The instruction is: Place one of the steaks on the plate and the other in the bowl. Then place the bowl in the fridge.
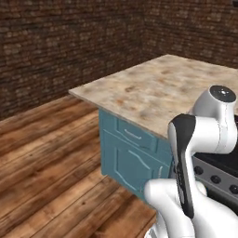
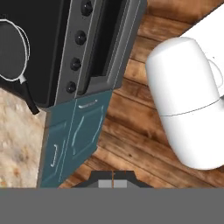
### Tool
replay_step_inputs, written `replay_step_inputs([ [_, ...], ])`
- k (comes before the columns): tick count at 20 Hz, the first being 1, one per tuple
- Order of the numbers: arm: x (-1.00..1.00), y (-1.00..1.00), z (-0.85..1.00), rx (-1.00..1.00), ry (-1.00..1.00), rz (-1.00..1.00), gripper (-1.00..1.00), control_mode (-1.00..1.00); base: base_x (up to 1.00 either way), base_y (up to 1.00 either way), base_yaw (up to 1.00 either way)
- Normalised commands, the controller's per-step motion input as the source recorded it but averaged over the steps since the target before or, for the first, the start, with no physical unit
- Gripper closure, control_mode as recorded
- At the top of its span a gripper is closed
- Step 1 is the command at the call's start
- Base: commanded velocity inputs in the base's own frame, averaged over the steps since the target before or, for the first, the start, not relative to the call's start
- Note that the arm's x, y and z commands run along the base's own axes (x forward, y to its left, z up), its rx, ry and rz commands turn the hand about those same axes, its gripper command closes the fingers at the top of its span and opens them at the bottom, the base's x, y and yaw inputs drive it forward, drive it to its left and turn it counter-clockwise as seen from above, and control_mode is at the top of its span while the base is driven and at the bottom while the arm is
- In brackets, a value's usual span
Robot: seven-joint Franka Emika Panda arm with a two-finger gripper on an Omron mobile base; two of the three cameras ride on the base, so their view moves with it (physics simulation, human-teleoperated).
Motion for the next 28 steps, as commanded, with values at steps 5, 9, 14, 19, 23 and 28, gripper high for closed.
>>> replay_step_inputs([
  [5,0.00,0.00,0.00,0.00,0.00,0.00,1.00,1.00,-0.23,-0.28,-0.35],
  [9,0.00,0.00,0.00,0.00,0.00,0.00,1.00,1.00,-0.12,-0.35,-0.35],
  [14,0.00,0.00,0.00,0.00,0.00,0.00,1.00,1.00,-0.10,-0.40,-0.32],
  [19,0.00,0.00,0.00,0.00,0.00,0.00,1.00,1.00,-0.07,-0.51,-0.27],
  [23,0.00,0.00,0.00,0.00,0.00,0.00,1.00,1.00,0.00,-0.59,-0.26],
  [28,0.00,0.00,0.00,0.00,0.00,0.00,1.00,1.00,0.00,-0.62,-0.25],
])
